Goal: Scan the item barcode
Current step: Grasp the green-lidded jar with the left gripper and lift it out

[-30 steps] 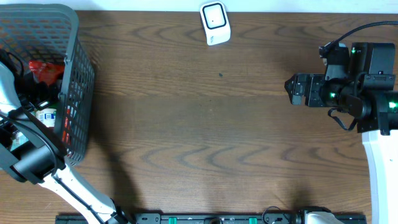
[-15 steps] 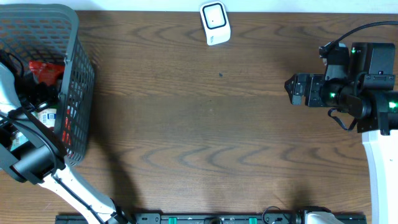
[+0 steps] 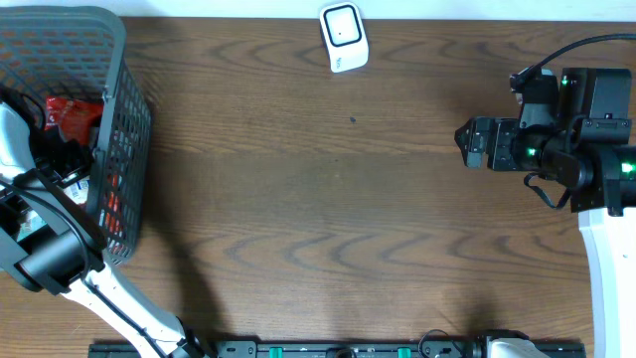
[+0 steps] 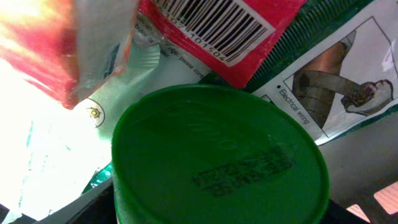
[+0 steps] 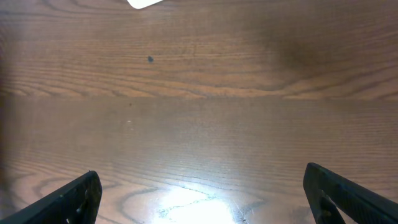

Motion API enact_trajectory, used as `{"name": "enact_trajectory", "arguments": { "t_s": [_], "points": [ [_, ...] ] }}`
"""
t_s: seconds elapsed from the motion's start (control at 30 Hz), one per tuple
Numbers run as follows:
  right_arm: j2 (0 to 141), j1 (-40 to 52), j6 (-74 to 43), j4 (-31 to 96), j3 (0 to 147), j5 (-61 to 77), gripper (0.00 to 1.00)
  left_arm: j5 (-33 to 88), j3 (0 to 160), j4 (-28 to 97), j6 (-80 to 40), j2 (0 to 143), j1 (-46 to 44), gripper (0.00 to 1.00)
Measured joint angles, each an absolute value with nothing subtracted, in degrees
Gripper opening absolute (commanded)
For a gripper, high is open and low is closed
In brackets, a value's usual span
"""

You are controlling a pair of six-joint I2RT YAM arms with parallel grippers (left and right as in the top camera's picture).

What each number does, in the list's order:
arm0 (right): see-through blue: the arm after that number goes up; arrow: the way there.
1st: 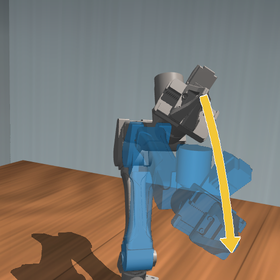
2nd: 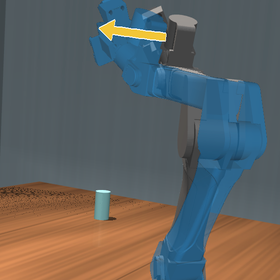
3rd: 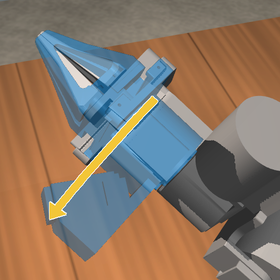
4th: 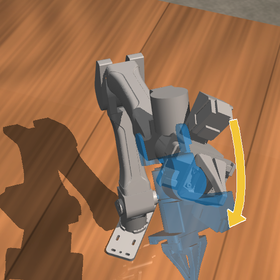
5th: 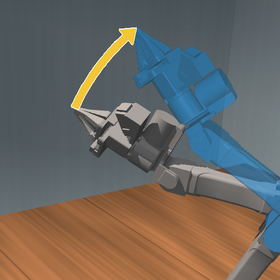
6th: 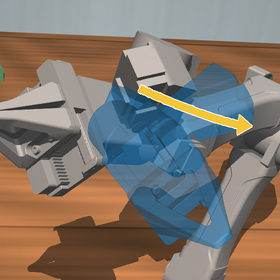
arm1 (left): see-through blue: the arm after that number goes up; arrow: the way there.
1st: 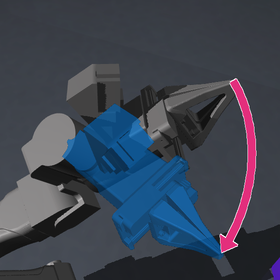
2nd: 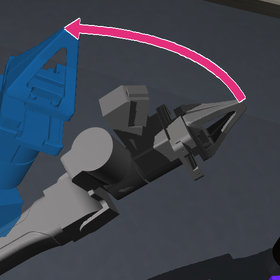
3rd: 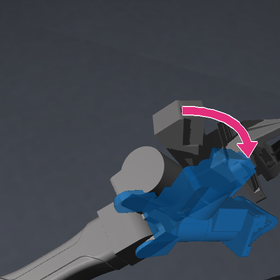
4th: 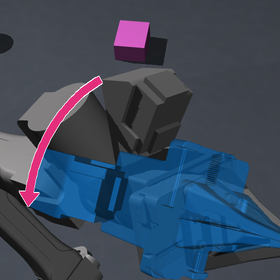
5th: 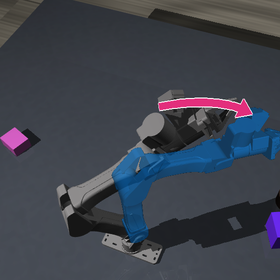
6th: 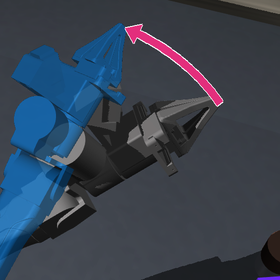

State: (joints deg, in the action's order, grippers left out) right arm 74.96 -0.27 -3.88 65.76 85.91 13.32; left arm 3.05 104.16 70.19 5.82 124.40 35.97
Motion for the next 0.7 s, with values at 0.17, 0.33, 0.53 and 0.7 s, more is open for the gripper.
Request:
{"name": "enact_trajectory", "arguments": {
  "t_s": [0.17, 0.33, 0.53, 0.7],
  "points": [
    [74.96, -0.27, -3.88, 65.76, 85.91, 13.32, 0.99, 3.03, 104.16, 70.13, 5.69, 124.4, 35.97, 0.7],
    [74.96, -0.27, -3.88, 65.76, 85.91, 13.32, 0.99, 3.05, 104.51, 70.46, 4.78, 124.38, 35.97, 0.64],
    [74.96, -0.27, -3.88, 65.76, 85.91, 13.32, 0.99, 3.05, 104.6, 70.35, 4.27, 122.69, 35.94, 0.67],
    [74.96, -0.27, -3.88, 65.76, 85.91, 13.32, 0.99, 3.07, 104.6, 70.65, 3.11, 120.81, 35.94, 0.7]
  ]
}}
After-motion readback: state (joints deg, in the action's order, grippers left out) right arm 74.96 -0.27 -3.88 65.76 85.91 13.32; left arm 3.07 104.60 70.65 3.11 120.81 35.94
